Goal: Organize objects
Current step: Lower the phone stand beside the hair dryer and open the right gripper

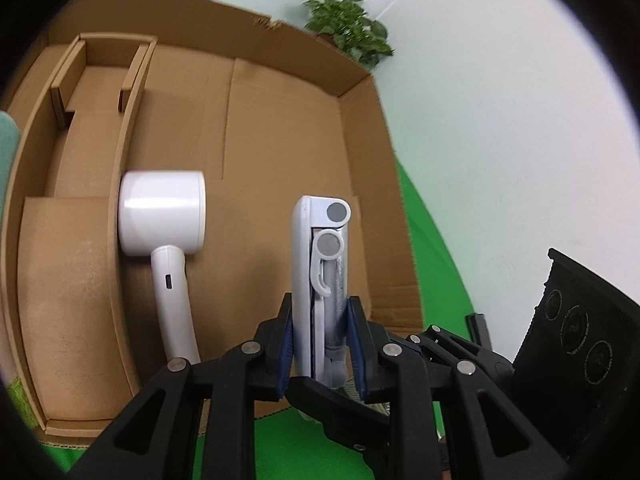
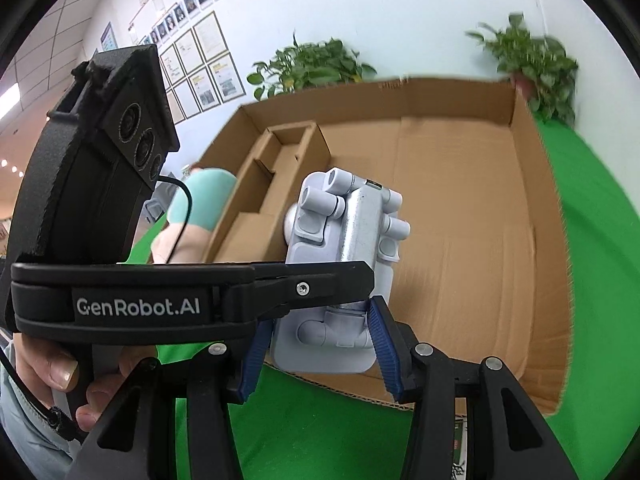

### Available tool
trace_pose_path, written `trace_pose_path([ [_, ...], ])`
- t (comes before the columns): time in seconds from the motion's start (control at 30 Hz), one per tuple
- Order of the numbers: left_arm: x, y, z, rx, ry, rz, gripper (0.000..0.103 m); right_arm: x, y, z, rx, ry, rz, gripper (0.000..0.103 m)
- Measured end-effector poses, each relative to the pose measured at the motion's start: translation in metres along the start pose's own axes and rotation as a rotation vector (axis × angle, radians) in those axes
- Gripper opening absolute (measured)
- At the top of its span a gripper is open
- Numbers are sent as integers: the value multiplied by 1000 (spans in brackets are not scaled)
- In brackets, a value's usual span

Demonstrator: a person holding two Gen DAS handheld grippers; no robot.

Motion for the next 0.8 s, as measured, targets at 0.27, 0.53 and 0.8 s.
trace_pose_path([
  [0.27, -21, 14, 36, -71, -41, -50, 22, 19, 28, 30, -82, -1, 42, 46],
  [0.53, -37, 20, 44, -115, -119, -52, 25, 22, 36, 49, -115, -5, 64, 45],
  [0.8, -35, 20, 25, -114, -148, -37, 26, 22, 37, 50, -101, -12, 102, 47],
])
Point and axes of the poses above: each gripper's, at about its wrist camera, not at the fingertips, and z roughly the way its jaws point, x to its right, y to its underside, the point moved 9 cm from there along z, roughly the way its jaws point, and after that the axes turned 7 degrees about y, right-handed, at the moved point
